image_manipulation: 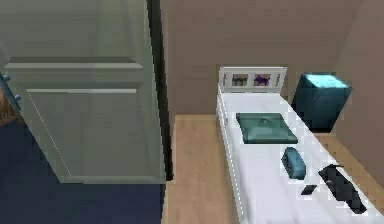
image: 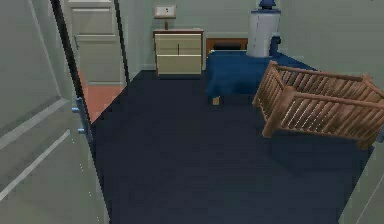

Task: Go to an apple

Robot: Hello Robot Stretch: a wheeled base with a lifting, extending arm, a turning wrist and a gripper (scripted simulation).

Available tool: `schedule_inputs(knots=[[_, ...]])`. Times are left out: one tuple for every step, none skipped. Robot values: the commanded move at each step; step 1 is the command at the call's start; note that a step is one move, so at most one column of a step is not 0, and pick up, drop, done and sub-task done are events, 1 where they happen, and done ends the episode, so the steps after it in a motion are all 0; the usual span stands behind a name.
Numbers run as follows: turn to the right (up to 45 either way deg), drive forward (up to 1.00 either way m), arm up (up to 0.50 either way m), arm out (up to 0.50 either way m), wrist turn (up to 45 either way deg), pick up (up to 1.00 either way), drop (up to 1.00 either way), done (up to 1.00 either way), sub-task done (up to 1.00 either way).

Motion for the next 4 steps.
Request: schedule_inputs(knots=[[0.0, 1.0, 0.0, 0.0, 0.0, 0.0, 0.0, 0.0, 0.0], [-6.0, 0.0, 0.0, 0.0, 0.0, 0.0, 0.0, 0.0, 0.0], [0.0, 0.35, 0.0, 0.0, 0.0, 0.0, 0.0, 0.0, 0.0], [-15.0, 0.0, 0.0, 0.0, 0.0, 0.0, 0.0, 0.0, 0.0]])
